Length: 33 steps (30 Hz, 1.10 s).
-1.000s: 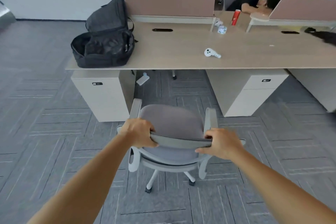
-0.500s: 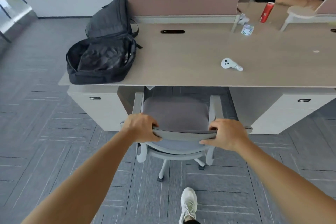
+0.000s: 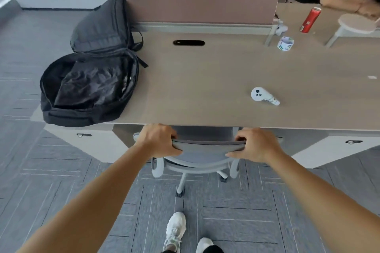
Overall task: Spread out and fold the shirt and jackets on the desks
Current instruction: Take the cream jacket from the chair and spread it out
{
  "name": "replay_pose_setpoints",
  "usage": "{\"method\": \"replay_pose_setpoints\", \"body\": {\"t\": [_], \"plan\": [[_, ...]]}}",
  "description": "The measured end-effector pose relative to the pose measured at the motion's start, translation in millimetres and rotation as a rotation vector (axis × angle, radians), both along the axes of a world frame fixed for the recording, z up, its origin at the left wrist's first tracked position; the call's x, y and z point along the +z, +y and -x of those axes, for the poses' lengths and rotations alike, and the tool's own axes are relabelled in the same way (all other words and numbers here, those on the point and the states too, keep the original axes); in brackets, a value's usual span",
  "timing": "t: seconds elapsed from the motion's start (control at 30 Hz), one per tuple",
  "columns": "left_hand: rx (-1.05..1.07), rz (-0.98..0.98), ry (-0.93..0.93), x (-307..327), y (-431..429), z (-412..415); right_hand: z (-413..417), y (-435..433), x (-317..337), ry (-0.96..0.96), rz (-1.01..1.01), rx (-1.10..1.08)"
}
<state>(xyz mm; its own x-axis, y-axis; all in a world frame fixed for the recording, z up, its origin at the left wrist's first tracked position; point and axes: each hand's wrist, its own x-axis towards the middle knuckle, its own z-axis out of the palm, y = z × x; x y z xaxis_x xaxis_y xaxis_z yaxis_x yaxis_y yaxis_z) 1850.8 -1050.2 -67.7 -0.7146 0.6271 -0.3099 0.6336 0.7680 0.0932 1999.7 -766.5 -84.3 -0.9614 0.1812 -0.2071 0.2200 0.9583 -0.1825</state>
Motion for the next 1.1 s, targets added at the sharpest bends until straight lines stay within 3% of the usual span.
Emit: {"method": "replay_pose_setpoints", "body": {"t": [0.3, 0.7, 0.93, 1.1], "plan": [[-0.091, -0.040, 0.002, -4.9, 31.9, 78.4, 70.1, 24.3, -1.2, -0.058, -0.068, -0.040], [-0.197, -0.118, 0.008, -25.8, 43.5, 86.0, 81.3, 33.1, 7.2, -0.323, -0.101, -0.050], [-0.143, -0.175, 0.116, -13.1, 30.8, 73.7, 61.4, -3.8, 18.6, -0.051, -0.169, -0.122], [-0.151, -0.137, 0.115, -8.4, 32.0, 51.3, 37.6, -7.3, 21.5, -0.066, -0.120, -0.159]]}}
